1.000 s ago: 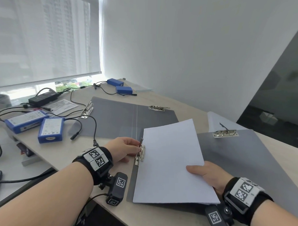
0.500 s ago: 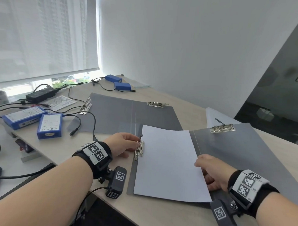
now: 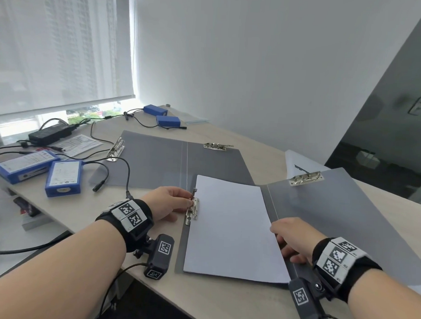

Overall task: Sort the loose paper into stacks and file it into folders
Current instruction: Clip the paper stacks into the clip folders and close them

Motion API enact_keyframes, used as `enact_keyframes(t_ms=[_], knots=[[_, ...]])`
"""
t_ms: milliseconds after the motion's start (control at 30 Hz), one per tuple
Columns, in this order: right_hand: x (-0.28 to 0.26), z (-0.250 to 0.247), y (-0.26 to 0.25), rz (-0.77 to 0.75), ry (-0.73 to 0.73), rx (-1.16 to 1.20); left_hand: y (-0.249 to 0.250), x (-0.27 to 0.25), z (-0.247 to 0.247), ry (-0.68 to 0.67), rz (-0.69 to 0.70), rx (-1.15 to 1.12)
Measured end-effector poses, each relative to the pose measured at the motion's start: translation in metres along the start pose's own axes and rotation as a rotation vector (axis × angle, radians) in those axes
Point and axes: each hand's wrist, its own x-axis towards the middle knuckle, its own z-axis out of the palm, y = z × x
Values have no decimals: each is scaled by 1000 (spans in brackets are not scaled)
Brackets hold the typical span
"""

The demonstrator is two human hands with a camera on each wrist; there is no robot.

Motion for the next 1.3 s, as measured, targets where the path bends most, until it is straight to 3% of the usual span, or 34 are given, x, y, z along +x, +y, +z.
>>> enact_keyframes(t_ms=[633, 1300], knots=[[4, 3, 12, -44, 87, 88, 12, -12, 4, 4, -31, -54], [21, -4, -1, 4, -7, 44, 18, -14, 7, 21, -97, -155]])
